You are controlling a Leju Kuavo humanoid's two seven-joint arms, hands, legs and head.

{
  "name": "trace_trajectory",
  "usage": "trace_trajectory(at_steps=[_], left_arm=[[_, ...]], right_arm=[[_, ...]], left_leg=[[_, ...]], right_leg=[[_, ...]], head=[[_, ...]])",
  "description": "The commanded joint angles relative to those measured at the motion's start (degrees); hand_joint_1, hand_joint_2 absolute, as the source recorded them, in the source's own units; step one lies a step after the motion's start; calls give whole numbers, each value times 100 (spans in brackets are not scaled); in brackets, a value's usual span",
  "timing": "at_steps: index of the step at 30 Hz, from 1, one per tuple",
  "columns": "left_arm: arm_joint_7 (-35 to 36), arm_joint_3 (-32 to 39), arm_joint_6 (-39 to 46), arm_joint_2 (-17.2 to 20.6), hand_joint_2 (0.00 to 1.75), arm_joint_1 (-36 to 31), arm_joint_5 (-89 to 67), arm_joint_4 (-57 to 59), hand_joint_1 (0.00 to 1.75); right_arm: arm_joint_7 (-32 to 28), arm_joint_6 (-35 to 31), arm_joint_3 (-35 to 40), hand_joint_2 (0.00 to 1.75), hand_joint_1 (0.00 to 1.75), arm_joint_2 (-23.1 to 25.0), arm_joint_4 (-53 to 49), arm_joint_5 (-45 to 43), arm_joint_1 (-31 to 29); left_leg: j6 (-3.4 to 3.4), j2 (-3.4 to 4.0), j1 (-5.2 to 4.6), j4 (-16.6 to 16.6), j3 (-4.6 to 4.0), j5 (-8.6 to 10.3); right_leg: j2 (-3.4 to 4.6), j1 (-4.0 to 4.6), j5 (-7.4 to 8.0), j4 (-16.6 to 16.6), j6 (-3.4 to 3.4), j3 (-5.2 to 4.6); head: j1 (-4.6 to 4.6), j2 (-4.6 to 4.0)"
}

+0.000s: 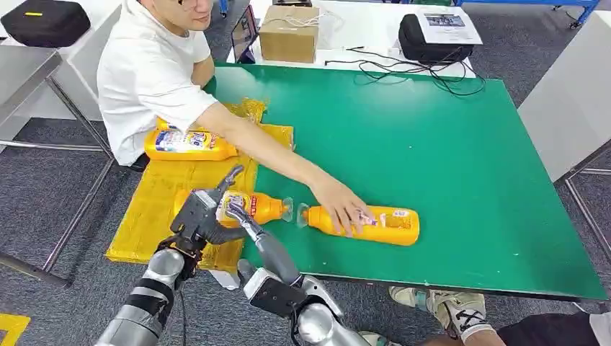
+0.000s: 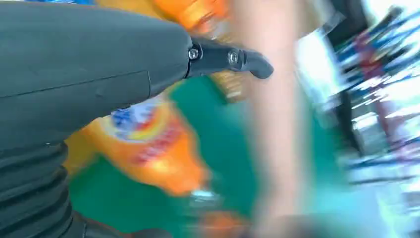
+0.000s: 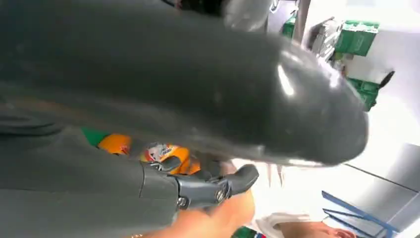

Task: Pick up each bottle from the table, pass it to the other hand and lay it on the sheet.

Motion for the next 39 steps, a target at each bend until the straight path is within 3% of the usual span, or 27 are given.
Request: trace_trajectory(at_steps=[1, 6, 14, 16, 17, 19, 26, 27, 29, 32, 34, 39], left_arm=[[-68, 624, 140, -465, 175, 286, 753, -1158, 0], [1, 582, 670, -526, 175, 275, 978, -1065, 0], [-62, 564, 799, -505, 175, 281, 992, -1018, 0], [-86, 634, 847, -538, 175, 373, 1120, -1150, 0], [-67, 681, 855, -560, 175, 487, 1246, -1343, 0], [1, 835, 956, -613, 175, 780, 1514, -1769, 0], [88, 841, 934, -592, 175, 922, 1553, -1993, 0], [95, 947, 1015, -662, 175, 952, 1671, -2021, 0], [2, 1131, 1194, -758, 175, 1293, 1800, -2477, 0], [-39, 1360, 1301, -827, 175, 1880, 1885, -3176, 0], [-82, 1562, 1362, -908, 175, 2238, 1874, -3536, 0], [-26, 1613, 1677, -936, 175, 2498, 1195, -3486, 0]], right_arm=[[12, -222, -74, 0, 0, 7, 105, 93, 12], [-312, -605, 19, 0, 0, -48, -256, 228, 110], [-394, -705, 218, 0, 0, -169, -587, 365, 107], [-193, -1070, 326, 0, 0, -281, -684, 774, 69], [44, -1593, 394, 0, 0, -463, -786, 1378, 2], [831, -1819, 314, 0, 0, -847, -804, 2176, -114], [648, -1699, 94, 0, 0, -918, -781, 2154, -76], [989, -1961, 39, 175, 0, -970, -731, 2593, -86], [1616, -2423, -331, 175, 0, -1353, -683, 3422, -84], [1971, -2566, -1106, 175, 0, -1848, -653, 4143, 27], [2269, -2376, -1725, 175, 0, -2113, -667, 4584, 159], [2613, -1427, -2390, 175, 0, -2346, 80, 4771, 242]], left_leg=[[-12, 5, 10, 0, 16, -15], [-10, 2, 10, 3, 5, -12], [-9, 4, 12, 1, -4, -11], [-7, 7, 7, -1, -12, -7], [-11, 11, 12, 2, 2, -16], [-6, 11, 7, -2, -10, -8], [-5, 6, 5, -1, -20, -5], [-5, 5, 4, -2, -24, -4], [-5, 7, 6, -3, -17, -6], [-3, 7, 6, -7, -11, -7], [-2, 12, 6, -4, -4, -13], [2, -6, -3, -5, -18, -12]], right_leg=[[22, 9, -10, -3, -12, 14], [10, 11, -12, -1, -11, 1], [12, 12, -11, -4, -11, -4], [10, 8, -7, -3, -8, -13], [21, 12, -13, -2, -12, -1], [13, 9, -6, -5, -7, -12], [11, 6, -5, -4, -6, -21], [8, 6, -4, -5, -6, -25], [10, 8, -5, -8, -7, -17], [10, 8, -4, -15, -5, -10], [19, 8, -7, -15, -4, -4], [4, -2, -8, -14, -3, -13]], head=[[0, 0], [0, 0], [0, 0], [0, 0], [-2, 0], [0, 0], [0, 0], [0, 0], [0, 0], [-4, 0], [-4, 0], [0, 0]])
